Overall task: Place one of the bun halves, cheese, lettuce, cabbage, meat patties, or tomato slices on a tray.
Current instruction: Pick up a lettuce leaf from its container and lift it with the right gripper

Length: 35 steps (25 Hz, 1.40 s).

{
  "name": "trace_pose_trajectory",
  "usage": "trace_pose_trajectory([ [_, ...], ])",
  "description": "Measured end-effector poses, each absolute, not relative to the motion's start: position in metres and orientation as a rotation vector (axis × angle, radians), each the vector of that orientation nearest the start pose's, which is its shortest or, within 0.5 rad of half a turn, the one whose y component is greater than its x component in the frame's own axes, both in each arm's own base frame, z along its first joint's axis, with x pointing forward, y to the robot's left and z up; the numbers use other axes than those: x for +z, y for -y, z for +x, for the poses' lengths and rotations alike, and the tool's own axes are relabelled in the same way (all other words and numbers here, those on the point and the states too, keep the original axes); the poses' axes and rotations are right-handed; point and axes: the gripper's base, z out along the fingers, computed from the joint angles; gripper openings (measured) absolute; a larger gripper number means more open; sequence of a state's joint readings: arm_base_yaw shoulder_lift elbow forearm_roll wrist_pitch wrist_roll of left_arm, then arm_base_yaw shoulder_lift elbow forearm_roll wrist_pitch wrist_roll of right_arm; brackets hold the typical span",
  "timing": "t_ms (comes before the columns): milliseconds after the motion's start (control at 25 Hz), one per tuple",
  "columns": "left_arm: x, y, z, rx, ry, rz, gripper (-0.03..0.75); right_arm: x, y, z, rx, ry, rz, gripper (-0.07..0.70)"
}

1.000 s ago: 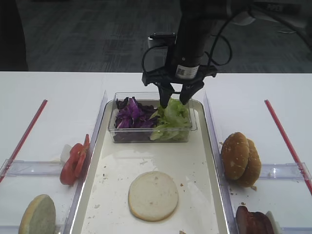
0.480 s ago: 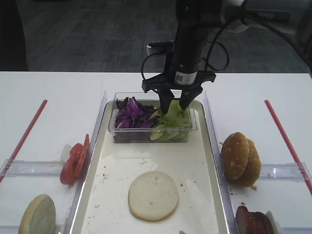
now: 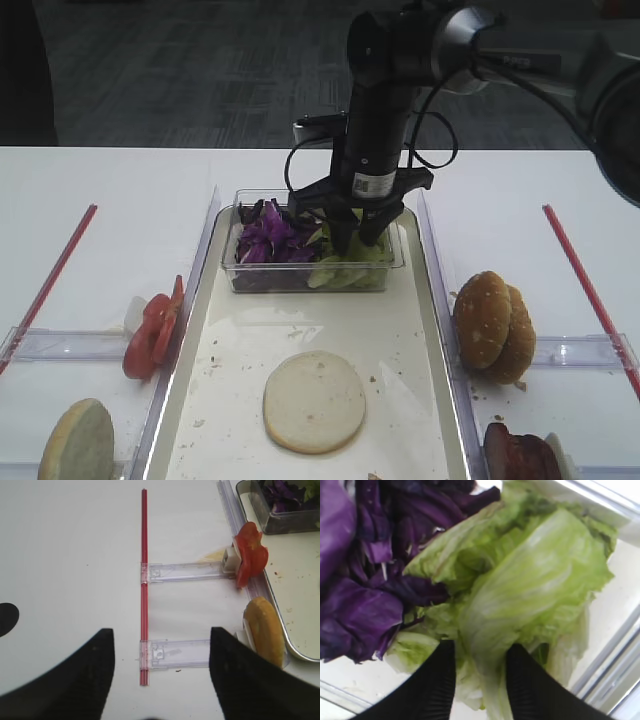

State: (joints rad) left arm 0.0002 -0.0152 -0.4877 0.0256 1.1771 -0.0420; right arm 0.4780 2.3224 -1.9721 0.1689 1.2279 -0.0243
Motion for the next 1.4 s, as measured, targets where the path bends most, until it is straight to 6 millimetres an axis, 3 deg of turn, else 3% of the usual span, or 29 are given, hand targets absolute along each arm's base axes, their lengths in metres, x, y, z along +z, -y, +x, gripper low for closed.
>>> trace_pose_trajectory([
  [560, 0.265, -0.002, -0.011, 0.007, -2.157, -0.049, 0.421, 0.167, -0.23, 0.418, 0.227, -3.006, -0.705, 0.024],
  [840, 0.265, -0.002, -0.011, 0.007, -2.157, -0.049, 0.421, 0.167, -0.228, 0.418, 0.197, -3.002, -0.714, 0.02],
  [1400, 0.265, -0.002, -0.011, 0.009, -2.157, -0.049, 0.421, 0.198, -0.229, 0.414, 0.259, -2.944, -0.696, 0.018],
])
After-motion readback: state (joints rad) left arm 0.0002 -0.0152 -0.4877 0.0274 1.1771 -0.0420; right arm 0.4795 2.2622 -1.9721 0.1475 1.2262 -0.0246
